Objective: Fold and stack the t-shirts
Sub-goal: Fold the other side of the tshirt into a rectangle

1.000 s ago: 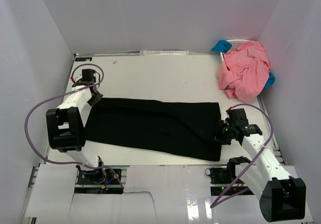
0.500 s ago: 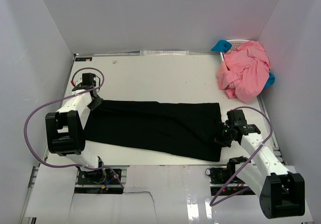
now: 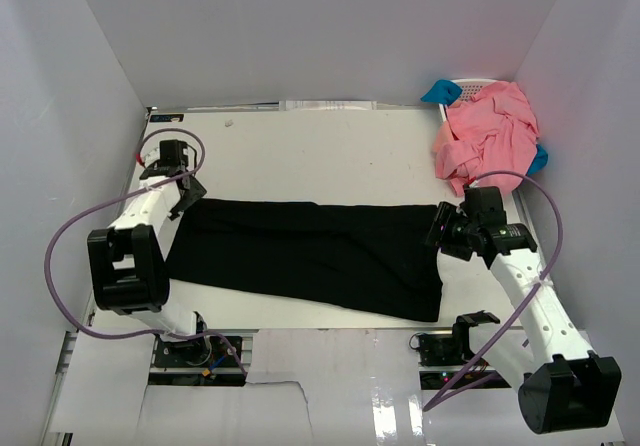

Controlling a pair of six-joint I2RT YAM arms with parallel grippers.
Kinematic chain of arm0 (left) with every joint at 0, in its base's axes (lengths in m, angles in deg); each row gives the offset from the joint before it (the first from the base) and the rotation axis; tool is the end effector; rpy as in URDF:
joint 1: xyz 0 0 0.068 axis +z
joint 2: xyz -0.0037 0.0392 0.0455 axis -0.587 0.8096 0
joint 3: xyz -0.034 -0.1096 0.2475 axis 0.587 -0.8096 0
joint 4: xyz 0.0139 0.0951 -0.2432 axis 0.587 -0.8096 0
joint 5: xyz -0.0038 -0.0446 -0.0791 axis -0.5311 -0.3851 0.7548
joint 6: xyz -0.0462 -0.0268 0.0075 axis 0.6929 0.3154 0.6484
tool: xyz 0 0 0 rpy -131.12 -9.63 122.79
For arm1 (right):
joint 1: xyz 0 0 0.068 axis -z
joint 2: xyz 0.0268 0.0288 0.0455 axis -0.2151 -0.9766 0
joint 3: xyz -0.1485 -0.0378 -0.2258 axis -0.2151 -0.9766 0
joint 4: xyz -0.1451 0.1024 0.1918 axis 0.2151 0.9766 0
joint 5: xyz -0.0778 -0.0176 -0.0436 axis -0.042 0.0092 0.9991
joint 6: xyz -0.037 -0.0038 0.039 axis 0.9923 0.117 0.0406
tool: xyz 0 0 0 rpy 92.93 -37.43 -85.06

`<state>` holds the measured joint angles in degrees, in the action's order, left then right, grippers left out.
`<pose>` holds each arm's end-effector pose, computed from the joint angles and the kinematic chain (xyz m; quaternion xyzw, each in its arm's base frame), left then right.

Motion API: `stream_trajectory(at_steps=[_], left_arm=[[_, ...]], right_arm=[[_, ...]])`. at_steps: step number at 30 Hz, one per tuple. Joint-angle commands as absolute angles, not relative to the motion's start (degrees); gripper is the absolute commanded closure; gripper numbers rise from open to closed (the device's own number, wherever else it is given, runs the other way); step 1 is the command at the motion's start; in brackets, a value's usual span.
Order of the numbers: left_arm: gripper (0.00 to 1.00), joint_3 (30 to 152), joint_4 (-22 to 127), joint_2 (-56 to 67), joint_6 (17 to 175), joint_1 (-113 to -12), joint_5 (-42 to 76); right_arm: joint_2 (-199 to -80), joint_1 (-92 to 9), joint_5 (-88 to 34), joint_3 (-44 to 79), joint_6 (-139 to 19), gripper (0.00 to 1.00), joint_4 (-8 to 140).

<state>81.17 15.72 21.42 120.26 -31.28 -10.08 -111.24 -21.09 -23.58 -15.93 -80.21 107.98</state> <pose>0.3147 0.0373 0.2165 -0.3646 0.8893 0.0932 0.2599 0.1748 0.0293 0.2504 0.1375 0.9368 0.1326 0.2932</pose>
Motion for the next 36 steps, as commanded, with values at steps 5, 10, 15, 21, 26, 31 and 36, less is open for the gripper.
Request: stream_trajectory(at_steps=[5,10,15,21,26,31,36], left_arm=[[0.32,81.2,14.2,6.4,127.6,-30.8,-28.5],[0.32,75.8,31.1,6.3,115.9,-30.9,-7.8],[0.43,83.2,34.5,16.4,112.0,-31.7,19.7],[0.56,90.9,31.9,24.5,108.2,-34.5,25.1],[0.53,91.1,28.0,28.1,107.8,-37.6,24.9],[0.53,88.3,28.0,27.6,107.7,-38.5,24.9],[0.54,87.7,26.1,26.5,107.3,-39.0,27.1]], right_arm=[[-117.2,-21.4,-20.1,-11.2,-77.1,0.35,104.1],[-125.5,-21.4,-21.3,-9.4,-76.7,0.36,97.6],[-133.6,-21.5,-22.7,-5.8,-76.3,0.43,94.7],[-140.2,-22.7,-23.2,-2.1,-76.0,0.48,93.1],[-146.8,-25.2,-22.1,1.1,-75.8,0.48,93.8],[-150.6,-27.1,-21.7,2.4,-75.9,0.49,93.4],[-152.9,-27.5,-21.2,3.1,-75.9,0.51,92.9]])
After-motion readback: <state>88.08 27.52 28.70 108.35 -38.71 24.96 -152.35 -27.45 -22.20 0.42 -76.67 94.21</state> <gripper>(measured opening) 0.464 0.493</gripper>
